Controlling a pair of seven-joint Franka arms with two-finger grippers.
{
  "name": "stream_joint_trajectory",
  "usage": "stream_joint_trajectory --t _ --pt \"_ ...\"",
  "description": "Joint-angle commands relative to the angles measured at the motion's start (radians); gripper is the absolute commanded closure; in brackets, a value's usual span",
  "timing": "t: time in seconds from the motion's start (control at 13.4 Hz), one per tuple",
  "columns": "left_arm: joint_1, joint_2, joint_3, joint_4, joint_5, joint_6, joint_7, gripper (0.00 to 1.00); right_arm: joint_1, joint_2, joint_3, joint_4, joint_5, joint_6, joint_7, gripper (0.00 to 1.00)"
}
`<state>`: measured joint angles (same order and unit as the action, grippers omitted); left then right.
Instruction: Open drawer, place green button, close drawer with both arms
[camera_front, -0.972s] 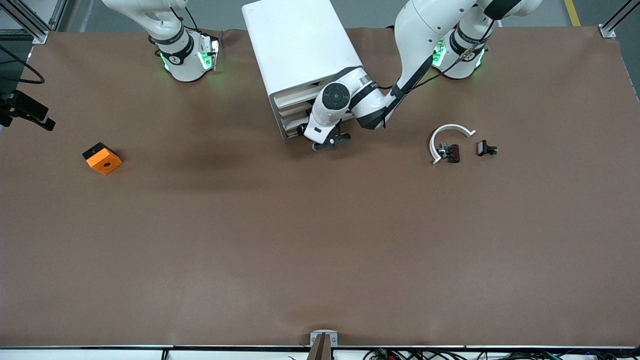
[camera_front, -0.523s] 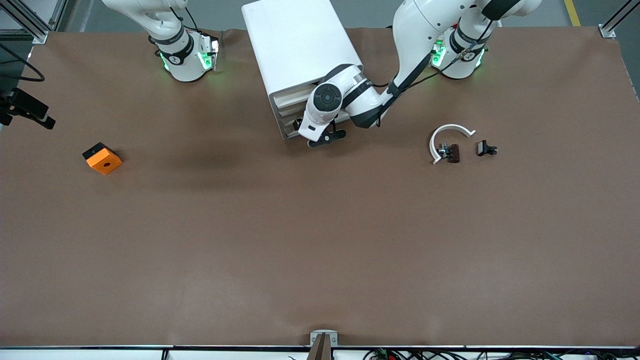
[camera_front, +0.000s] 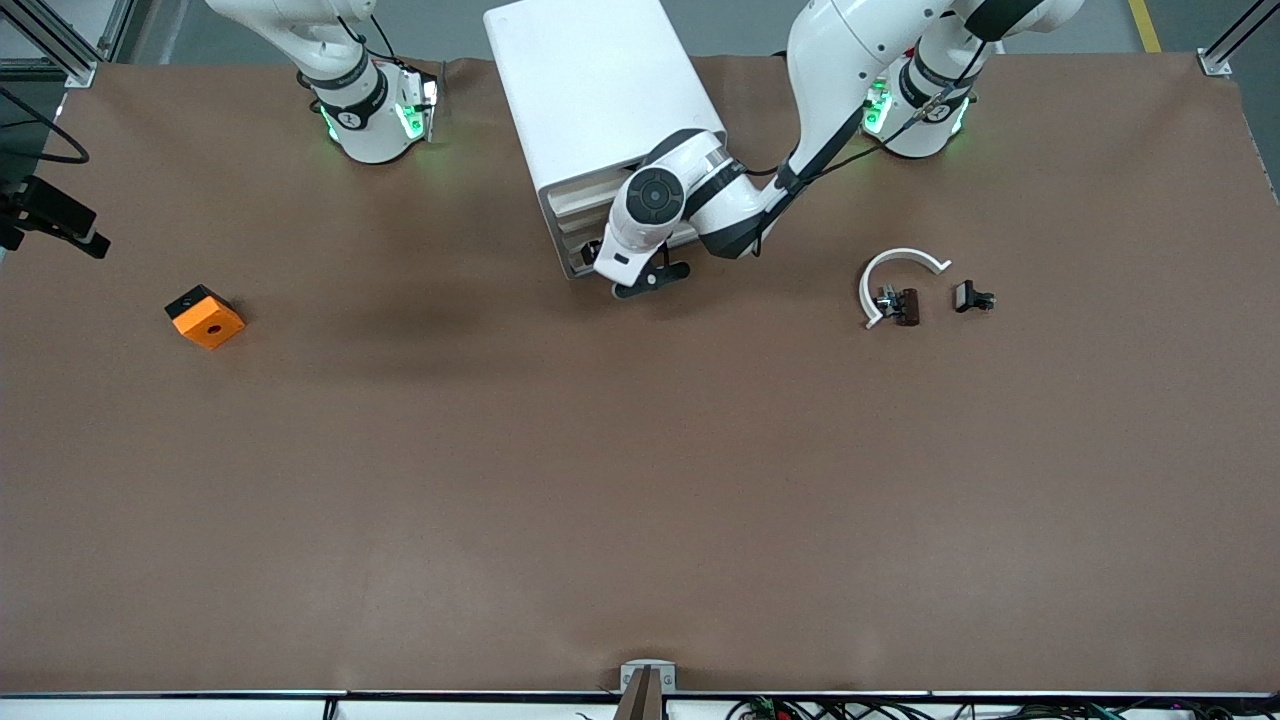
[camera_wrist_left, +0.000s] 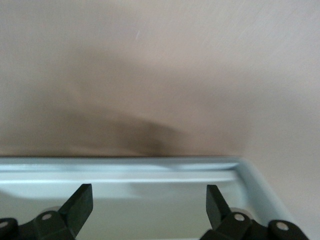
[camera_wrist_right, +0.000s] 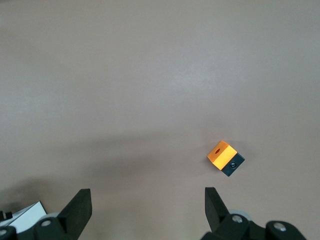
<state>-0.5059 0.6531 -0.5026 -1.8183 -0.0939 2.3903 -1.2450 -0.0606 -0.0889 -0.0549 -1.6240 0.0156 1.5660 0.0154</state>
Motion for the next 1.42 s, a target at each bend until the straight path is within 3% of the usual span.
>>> stream_joint_trajectory --t 0.0,0.07,0.22,0.52,0.9,1.12,1.35 --pt "0.059 -0.052 0.041 0.054 -0.01 -0.031 -0.002 0.0 -0.042 -0.031 0.044 -0.031 0.01 0.003 -0.008 0.0" --pt "0.097 -0.068 0.042 0.062 -0.007 -0.031 -0.002 0.0 -0.047 -0.031 0.049 -0.031 0.01 0.005 -0.024 0.0" --pt "0.191 -0.124 0.042 0.062 0.125 -0.042 -0.002 0.0 -0.047 -0.031 0.047 -0.031 0.01 0.006 -0.063 0.0" --pt "0.361 -0.255 0.039 0.062 0.336 -0.192 0.051 0.0 -0.039 -0.031 0.049 -0.025 0.001 0.005 -0.066 0.0" --pt "0.567 -0.444 0.033 0.088 0.352 -0.319 0.233 0.0 -0.031 -0.032 0.049 -0.023 -0.002 0.006 -0.066 0.0" --pt "0.599 -0.449 0.041 0.23 0.342 -0.527 0.486 0.0 -0.033 -0.031 0.049 -0.023 -0.002 0.006 -0.066 0.0" --pt "0.619 -0.512 0.078 0.252 0.324 -0.606 0.66 0.0 -0.033 -0.031 0.047 -0.023 -0.002 0.008 -0.066 0.0"
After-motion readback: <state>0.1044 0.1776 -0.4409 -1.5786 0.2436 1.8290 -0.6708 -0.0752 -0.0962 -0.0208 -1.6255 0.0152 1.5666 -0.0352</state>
